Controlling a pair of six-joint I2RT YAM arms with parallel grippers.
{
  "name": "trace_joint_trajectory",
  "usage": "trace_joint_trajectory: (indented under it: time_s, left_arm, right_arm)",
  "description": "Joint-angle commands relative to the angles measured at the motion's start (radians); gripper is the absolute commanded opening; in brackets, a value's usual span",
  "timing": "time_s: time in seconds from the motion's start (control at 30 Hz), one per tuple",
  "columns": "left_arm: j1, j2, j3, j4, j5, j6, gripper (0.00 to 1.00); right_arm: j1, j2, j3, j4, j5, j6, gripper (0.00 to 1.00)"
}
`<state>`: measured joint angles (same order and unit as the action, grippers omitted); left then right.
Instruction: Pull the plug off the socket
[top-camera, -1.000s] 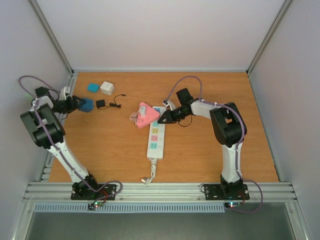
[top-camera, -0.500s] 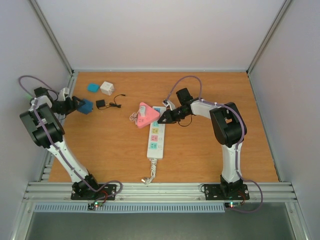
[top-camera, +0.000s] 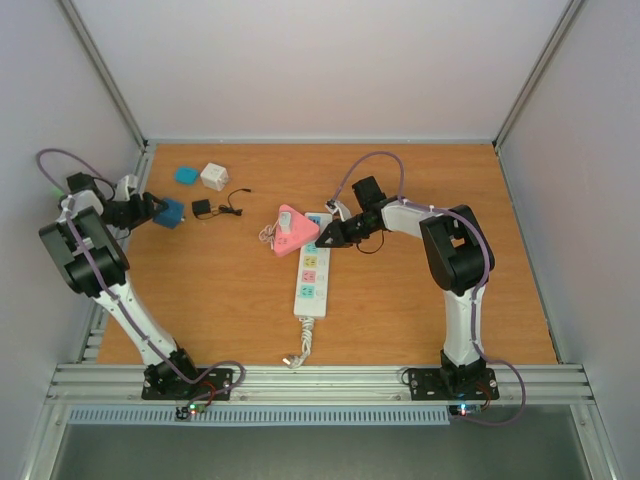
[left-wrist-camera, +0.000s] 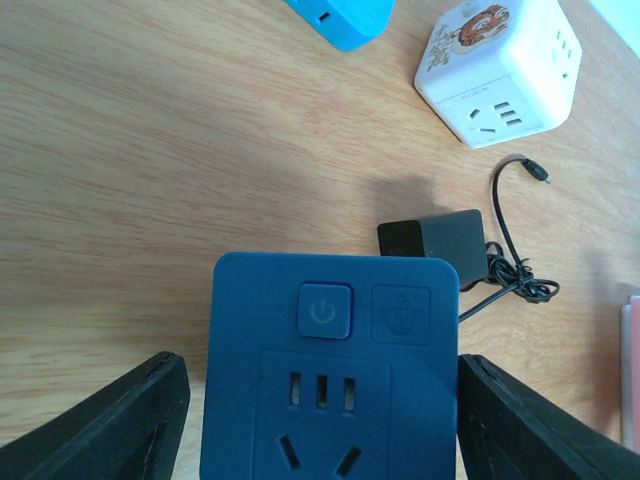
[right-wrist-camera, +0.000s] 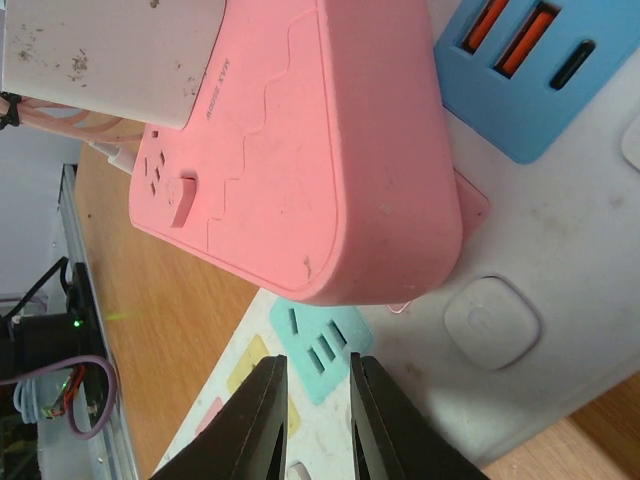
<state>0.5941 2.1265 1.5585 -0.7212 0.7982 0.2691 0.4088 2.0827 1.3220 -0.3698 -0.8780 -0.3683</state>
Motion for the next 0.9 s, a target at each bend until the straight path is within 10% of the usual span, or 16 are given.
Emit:
trace_joint_trajectory:
  time_s: [0.0,0.87]
  left_arm:
    - [0.018,-0.018,-0.006,0.012,-0.140,-0.004,0.73]
    - [0.014,-0.031,-0.047,-0.050,-0.106,0.042,0.44]
  right_arm:
    - [0.004,0.019,-0.047,-0.065,0.145,-0.008,0.21]
    - [0.004,-0.061,-0.115,-0.054,0.099,-0.062,0.23]
